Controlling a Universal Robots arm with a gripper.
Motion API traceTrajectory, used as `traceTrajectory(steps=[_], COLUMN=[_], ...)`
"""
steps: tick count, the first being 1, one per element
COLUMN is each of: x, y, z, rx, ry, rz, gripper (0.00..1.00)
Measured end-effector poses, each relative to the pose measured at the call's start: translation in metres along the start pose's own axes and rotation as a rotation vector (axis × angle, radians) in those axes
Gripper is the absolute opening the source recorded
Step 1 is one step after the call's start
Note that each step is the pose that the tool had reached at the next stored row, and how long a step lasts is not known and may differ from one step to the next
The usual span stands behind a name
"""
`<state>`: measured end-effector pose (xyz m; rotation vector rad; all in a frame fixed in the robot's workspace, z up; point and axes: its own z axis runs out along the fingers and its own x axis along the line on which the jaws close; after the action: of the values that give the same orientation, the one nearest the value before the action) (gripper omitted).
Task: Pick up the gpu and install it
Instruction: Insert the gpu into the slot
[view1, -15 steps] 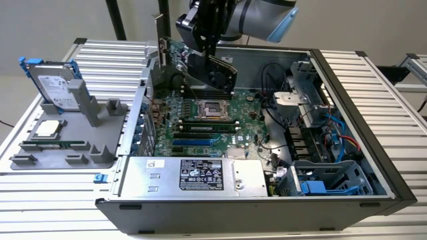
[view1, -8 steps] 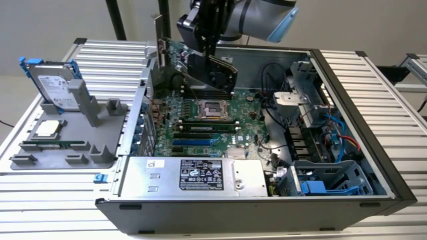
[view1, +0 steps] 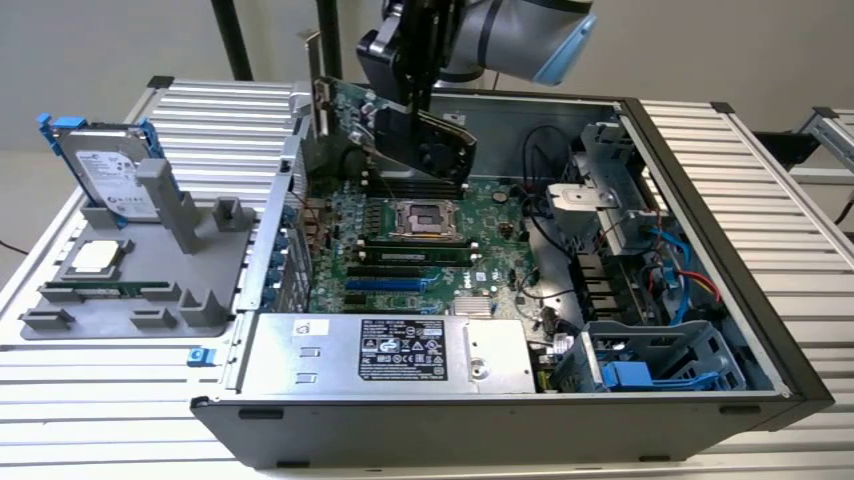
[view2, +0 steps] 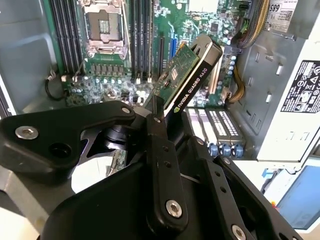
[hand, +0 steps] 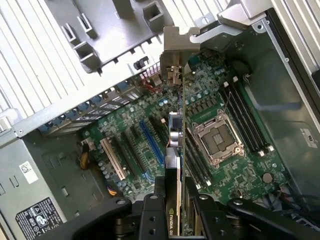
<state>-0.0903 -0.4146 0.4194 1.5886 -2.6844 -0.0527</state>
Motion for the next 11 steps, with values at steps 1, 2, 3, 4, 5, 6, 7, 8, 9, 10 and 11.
traceTrajectory(steps=[1, 2, 3, 4, 5, 6, 7, 8, 9, 10, 11], x=[0.0000, 0.0000, 0.0000, 0.0000, 0.0000, 0.0000, 0.0000, 0.0000, 0.0000, 0.0000, 0.0000], y=[0.0000, 0.0000, 0.0000, 0.0000, 0.0000, 0.0000, 0.0000, 0.0000, 0.0000, 0.0000, 0.0000], z=[0.0000, 0.0000, 0.0000, 0.0000, 0.0000, 0.0000, 0.0000, 0.0000, 0.0000, 0.0000, 0.0000], rx=[0.0000, 0.0001, 0.0001, 0.0001, 0.0001, 0.0001, 0.0001, 0.0001, 0.0001, 0.0001, 0.0001], ry=[0.0002, 0.0005, 0.0006, 0.0008, 0.0010, 0.0013, 0.0015, 0.0017, 0.0019, 0.0021, 0.0024], rz=[-0.005, -0.010, -0.016, -0.021, -0.026, -0.031, -0.037, -0.042, -0.048, -0.053, -0.058], gripper=[0.00, 0.00, 0.00, 0.00, 0.00, 0.00, 0.00, 0.00, 0.00, 0.00, 0.00])
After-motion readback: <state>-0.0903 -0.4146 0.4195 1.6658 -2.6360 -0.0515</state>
